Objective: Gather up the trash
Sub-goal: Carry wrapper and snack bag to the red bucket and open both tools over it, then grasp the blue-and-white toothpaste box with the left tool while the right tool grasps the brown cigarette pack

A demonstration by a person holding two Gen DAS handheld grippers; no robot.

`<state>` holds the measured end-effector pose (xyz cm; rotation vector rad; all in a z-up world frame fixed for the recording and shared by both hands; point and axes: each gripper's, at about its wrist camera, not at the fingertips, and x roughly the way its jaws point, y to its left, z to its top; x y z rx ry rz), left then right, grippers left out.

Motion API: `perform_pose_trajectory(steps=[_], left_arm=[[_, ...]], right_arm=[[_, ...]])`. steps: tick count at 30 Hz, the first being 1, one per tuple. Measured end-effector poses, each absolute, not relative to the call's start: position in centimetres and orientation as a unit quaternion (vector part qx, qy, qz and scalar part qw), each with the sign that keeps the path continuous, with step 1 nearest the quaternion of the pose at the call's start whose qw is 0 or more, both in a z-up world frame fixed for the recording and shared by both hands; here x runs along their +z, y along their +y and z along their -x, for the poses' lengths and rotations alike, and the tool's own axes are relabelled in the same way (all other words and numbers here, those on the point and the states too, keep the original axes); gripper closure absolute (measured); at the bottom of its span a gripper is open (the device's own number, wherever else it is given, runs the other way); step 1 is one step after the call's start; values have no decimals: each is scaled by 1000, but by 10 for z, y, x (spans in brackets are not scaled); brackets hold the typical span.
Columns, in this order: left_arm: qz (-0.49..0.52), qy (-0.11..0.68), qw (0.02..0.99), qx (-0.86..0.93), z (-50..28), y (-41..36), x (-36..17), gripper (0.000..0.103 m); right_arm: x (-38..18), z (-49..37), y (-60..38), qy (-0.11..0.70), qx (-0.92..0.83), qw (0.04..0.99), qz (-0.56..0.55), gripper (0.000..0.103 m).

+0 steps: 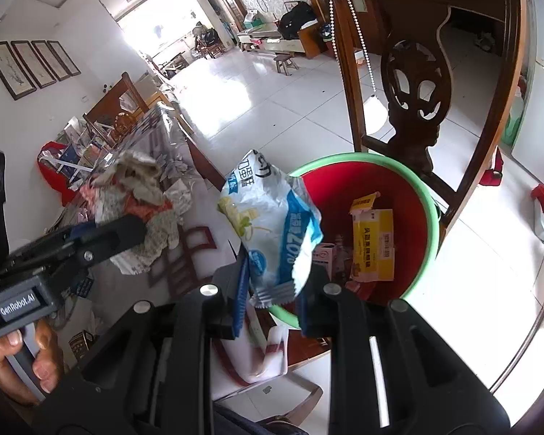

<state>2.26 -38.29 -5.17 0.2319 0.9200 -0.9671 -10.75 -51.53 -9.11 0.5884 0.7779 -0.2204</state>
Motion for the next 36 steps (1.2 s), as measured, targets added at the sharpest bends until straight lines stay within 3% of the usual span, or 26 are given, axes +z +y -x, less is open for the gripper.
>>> perform_pose_trajectory(steps=[4,6,7,8,9,10,17,24,31,36], left_arm=[[-115,424,775,-455,-26,-395,-48,58],[-119,426,771,-458,-27,-401,-47,47],[-123,424,773,-456,-27,-403,-47,34],[-123,422,774,-455,-27,-403,-47,29],[-119,419,775,-457,-26,-402,-46,28],[-114,417,777,-457,-26,-399,-45,28],[-56,418,799,-428,-30,-359,-45,27],[4,413,837,-358,-33,-271,-44,27],[68,429,882,-184,-80,-149,-60,27],[120,472,868,-94,-118,-92,-95,29]], right_arm=[[-92,108,-515,377,-111,877,-277,80],[-91,108,-516,377,-116,878,-272,80],[-91,108,-516,375,-119,879,-269,79],[-90,109,-517,374,-122,880,-266,67],[-89,109,-516,374,-128,880,-265,41],[-88,111,-517,368,-139,880,-266,33],[-77,115,-515,354,-139,885,-269,32],[-50,105,-486,342,-101,898,-259,32],[-14,91,-419,328,12,904,-273,24],[-16,70,-343,361,108,898,-229,19]])
